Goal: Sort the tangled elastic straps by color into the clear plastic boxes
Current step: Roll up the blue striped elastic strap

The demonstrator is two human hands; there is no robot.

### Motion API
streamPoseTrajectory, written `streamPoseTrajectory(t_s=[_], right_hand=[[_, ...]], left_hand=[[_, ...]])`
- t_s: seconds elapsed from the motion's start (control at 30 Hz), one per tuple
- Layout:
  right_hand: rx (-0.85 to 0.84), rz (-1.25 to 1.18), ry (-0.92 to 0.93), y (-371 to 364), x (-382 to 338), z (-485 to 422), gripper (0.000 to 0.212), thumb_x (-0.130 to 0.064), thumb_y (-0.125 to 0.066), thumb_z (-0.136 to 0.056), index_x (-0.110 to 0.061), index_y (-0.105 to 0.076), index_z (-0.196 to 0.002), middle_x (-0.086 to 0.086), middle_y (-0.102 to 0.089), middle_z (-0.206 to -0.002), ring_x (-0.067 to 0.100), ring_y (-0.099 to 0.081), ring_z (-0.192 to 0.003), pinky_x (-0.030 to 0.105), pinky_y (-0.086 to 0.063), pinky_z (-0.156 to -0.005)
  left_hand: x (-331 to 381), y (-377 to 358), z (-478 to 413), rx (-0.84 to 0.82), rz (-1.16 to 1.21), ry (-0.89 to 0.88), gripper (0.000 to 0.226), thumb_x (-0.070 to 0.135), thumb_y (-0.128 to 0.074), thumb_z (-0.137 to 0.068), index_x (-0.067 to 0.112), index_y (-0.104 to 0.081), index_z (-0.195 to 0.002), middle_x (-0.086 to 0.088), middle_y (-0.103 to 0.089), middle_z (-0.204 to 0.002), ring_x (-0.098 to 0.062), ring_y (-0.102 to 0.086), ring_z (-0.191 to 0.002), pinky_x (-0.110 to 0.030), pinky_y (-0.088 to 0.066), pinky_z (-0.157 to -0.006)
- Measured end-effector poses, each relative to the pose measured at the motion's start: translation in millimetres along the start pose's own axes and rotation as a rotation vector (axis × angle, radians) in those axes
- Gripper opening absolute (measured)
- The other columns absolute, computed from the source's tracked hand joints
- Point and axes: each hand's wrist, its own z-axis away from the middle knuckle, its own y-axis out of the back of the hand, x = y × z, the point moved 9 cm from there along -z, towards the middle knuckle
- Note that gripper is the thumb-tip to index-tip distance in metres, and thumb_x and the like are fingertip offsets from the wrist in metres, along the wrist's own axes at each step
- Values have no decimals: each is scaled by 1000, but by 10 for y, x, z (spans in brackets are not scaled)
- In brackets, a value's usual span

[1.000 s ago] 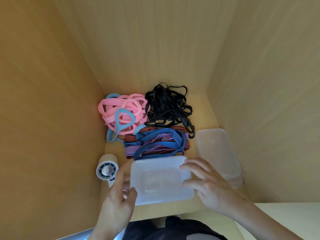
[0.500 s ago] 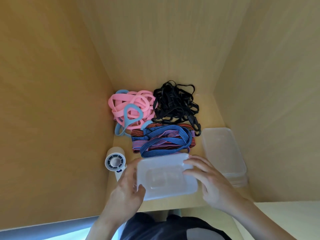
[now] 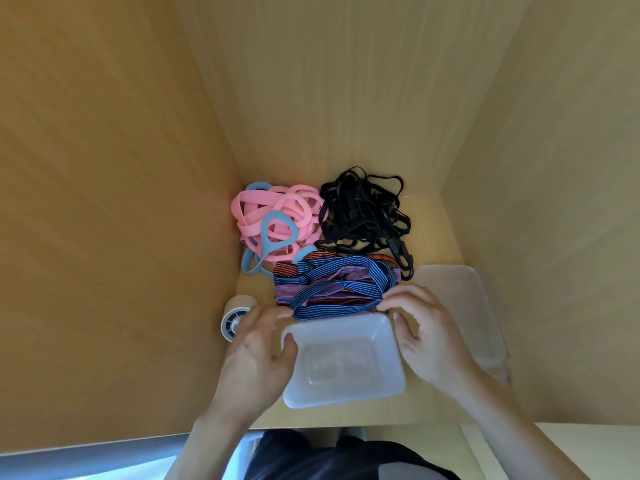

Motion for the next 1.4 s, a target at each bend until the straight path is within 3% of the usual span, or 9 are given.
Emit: streamPoseTrajectory(t_s=[0.17, 0.3, 0.43, 0.57, 0.7, 0.87, 1.03, 1.23, 1.4], right_hand=[[4, 42, -94, -17, 92, -238, 30, 9, -60, -86, -17, -72, -95, -12, -61, -104, 9, -58, -105, 15, -45, -89], [-79, 157, -243, -121, 304, -398, 17, -11, -64, -92, -21, -67, -105, -11, -57, -107, 11, -55, -107, 20, -43, -83], [-157, 261, -430, -172, 540, -501, 35, -36, -66, -93, -19, -60, -123, -3, -55, -117, 19, -55, -111, 35, -49, -91], [-200, 264, -502, -253, 630, -500, 40, -43, -67, -91, -19, -56, -121, -2, -55, -116, 20, -57, -107, 35, -50, -87], [-181, 231, -504, -300, 653, -465, 33, -32, -68, -91, -20, -55, -119, -5, -53, -113, 19, -58, -104, 35, -51, -83], [-160, 199, -478, -294, 661, -487, 26, -24, -66, -91, -22, -57, -114, -5, -54, -109, 17, -57, -99, 31, -49, -81], [-175, 180, -495, -231, 743, -491, 32, -25, -67, -91, -23, -57, -121, -5, -58, -114, 16, -58, -99, 31, -50, -85], [-134, 251, -386, -127, 610, -645, 30, -31, -64, -93, -20, -61, -121, -4, -57, -116, 18, -52, -114, 36, -47, -97], [-188, 149, -99, -379, 201, -1007, 14, -15, -60, -95, -17, -71, -103, -5, -62, -105, 17, -58, -101, 35, -51, -85]], left_hand=[[95, -101, -330, -22, -35, -25, 26, 11, -68, -87, 24, -68, -109, 16, -65, -97, 0, -59, -90, -7, -43, -72], [99, -202, -577, -52, -142, -21, 26, 19, -70, -88, 19, -68, -114, 5, -68, -106, -15, -64, -98, -33, -55, -79], [89, -265, -695, -85, -220, -28, 31, 28, -72, -88, 20, -66, -117, 2, -67, -111, -19, -64, -102, -34, -55, -78], [82, -243, -764, -73, -196, -10, 20, 20, -65, -91, 18, -70, -110, 1, -71, -105, -21, -66, -96, -35, -57, -75], [100, -48, -923, 32, -228, -19, 24, 7, -62, -89, 15, -74, -108, -3, -73, -107, -23, -66, -95, -29, -53, -75], [1, -225, -1097, -196, -500, 77, 34, 14, -64, -88, 23, -68, -120, 1, -63, -128, -25, -53, -122, -38, -46, -99], [-43, -298, -1148, -238, -514, 164, 25, 14, -68, -83, 17, -66, -108, -4, -64, -119, -27, -57, -112, -37, -49, -89], [-66, -286, -1103, -189, -339, 132, 19, 12, -66, -89, 13, -68, -108, -5, -63, -124, -30, -61, -109, -36, -51, -89], [-47, -249, -1034, -160, -143, 105, 23, 2, -64, -93, 12, -70, -113, -3, -59, -125, -21, -58, -107, -30, -49, -92]])
